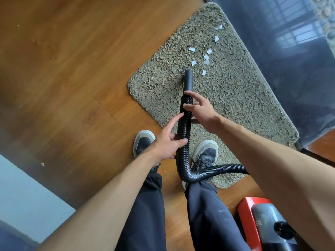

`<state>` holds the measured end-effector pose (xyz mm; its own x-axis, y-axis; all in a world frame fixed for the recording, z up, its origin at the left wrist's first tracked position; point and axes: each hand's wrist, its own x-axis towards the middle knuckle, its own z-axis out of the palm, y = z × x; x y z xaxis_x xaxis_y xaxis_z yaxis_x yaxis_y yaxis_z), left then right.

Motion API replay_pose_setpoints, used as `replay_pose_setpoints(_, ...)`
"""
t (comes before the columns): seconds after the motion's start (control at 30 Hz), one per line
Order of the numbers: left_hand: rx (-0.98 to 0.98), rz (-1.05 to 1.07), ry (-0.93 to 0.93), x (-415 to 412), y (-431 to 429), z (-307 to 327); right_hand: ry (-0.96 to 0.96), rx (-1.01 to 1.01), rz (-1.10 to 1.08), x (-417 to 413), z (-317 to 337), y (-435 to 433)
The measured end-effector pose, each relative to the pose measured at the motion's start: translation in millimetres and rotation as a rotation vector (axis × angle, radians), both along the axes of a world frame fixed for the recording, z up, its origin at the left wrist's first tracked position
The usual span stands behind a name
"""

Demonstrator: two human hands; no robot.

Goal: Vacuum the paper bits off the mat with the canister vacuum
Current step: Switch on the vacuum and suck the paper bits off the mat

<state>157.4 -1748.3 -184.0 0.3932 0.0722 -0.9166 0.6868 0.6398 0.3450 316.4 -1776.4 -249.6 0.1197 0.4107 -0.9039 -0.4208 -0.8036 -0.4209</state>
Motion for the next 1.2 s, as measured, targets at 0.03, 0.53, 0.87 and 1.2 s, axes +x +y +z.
replay_pose_setpoints(0.03, -0.001, -0.009, -0.003, -0.5, -1.2, 1.0, 0.002, -0.005, -0.008, -0.5, 0.9, -2.8)
replay_pose_setpoints(0.53, -0.054, -0.006, -0.011, -24.3, -17.2, 7.6, 0.064, -0.038, -0.119, -28.9, 5.3, -31.7)
replay_pose_setpoints(0.87, -0.017, 0.141, 0.018, -36.7, -11.7, -4.2, 0.007, 0.018, 0.085, -36.2, 0.4, 5.7)
replay_pose_setpoints(1.2, -0.031, 0.199, 0.02, -35.5, 2.9, -9.5, -0.073, 0.077, 0.165, -34.7, -5.7, 24.5)
